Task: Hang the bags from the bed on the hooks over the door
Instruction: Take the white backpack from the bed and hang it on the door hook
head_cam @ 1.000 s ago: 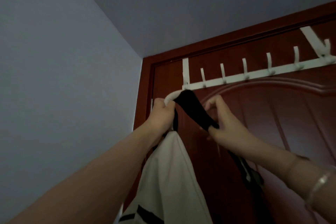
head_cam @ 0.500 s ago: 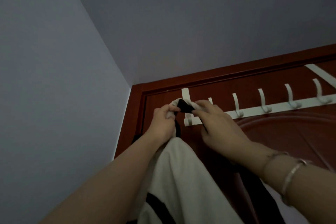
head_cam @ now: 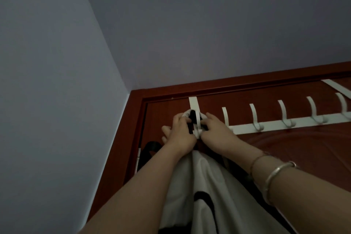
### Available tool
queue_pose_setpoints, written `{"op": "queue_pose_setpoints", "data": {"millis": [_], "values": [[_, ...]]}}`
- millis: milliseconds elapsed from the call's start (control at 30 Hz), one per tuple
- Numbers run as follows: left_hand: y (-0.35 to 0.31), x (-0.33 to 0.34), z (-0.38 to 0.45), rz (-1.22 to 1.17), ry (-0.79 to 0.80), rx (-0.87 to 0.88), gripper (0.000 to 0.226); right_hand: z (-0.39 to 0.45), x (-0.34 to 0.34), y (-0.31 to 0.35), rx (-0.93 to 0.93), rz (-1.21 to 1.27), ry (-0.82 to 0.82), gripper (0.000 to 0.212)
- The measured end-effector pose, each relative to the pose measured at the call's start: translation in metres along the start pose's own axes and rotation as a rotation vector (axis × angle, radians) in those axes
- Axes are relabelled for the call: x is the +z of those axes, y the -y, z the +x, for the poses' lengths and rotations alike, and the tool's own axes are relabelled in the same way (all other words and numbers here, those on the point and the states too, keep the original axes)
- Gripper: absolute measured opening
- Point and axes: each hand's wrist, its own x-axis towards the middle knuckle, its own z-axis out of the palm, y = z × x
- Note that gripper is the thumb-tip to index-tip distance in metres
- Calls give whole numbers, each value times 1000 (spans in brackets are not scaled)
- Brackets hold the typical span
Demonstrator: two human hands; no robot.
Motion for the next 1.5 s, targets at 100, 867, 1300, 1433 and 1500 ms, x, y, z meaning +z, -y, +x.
{"op": "queue_pose_setpoints", "data": {"millis": [100,867,1300,1433,1500], "values": [[14,4,-26,14,-22,82,32,-31,13,-14,-136,38,-45,70],[-90,-56,-206,-74,103,-113,32,-207,-87,-39,-112,246,90,45],[-176,-78,-376,-373,327,-233,31,-376,-217,2,203,25,305,42],[-200,-78,-423,-393,430,-246,32,-431,-252,24,320,-47,393,43],[-217,-75,-444,-419,477,-254,32,-455,-275,32,369,-75,431,44]]}}
